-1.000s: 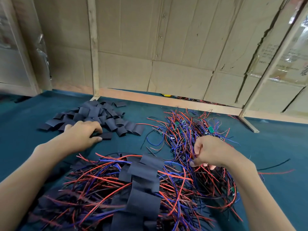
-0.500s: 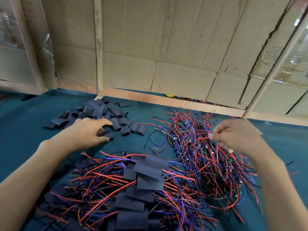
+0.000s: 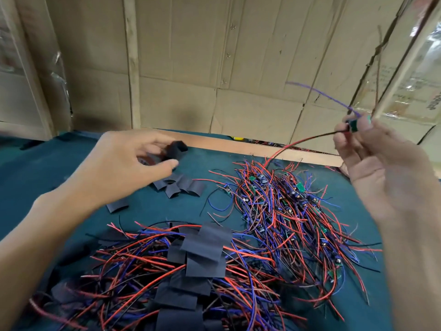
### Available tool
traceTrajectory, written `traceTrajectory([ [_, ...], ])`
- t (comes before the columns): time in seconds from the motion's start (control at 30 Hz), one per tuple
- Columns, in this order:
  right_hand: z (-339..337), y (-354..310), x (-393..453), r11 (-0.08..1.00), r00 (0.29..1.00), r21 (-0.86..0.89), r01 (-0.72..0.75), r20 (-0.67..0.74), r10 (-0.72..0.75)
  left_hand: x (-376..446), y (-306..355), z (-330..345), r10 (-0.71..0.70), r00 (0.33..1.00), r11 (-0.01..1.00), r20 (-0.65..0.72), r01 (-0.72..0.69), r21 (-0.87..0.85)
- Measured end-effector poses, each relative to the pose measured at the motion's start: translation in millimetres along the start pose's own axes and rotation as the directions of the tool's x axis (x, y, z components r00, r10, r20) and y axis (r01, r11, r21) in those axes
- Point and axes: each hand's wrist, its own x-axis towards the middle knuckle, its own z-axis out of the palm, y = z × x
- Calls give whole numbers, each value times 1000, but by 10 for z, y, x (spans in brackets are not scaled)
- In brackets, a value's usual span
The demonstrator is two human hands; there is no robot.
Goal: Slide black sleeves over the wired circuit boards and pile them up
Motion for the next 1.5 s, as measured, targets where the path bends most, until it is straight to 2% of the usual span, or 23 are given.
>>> traceTrajectory([
  [0.17, 257, -95, -139, 981, 999, 191, -29, 26, 24, -123, 409, 199, 50, 984, 983, 171, -17, -185],
  [0.37, 425, -98, -252, 950, 993, 297, -95, 96, 70, -187, 584, 242, 135, 968, 952, 212, -67, -298],
  [0.73, 426, -25, -246, 949, 977, 254, -185, 150, 151, -187, 619, 227, 170, 967, 916, 192, -83, -393],
  [1.07, 444, -14, -223, 939, 978, 278, -205, 31, 205, -200, 617, 235, 190, 947, 938, 259, -97, -334],
  [1.17, 433, -2, -209, 930, 973, 290, -225, 17, 230, -198, 628, 239, 215, 939, 950, 269, -136, -281],
  [1.3, 422, 18, -198, 927, 966, 278, -253, 13, 259, -198, 630, 256, 220, 938, 945, 268, -137, -298],
  [1.4, 396, 9, -205, 941, 970, 237, -241, 49, 236, -199, 620, 260, 211, 942, 942, 260, -125, -312],
  [1.5, 381, -6, -243, 986, 972, 80, -145, 198, 127, -198, 637, 252, 188, 953, 943, 236, -108, -315],
])
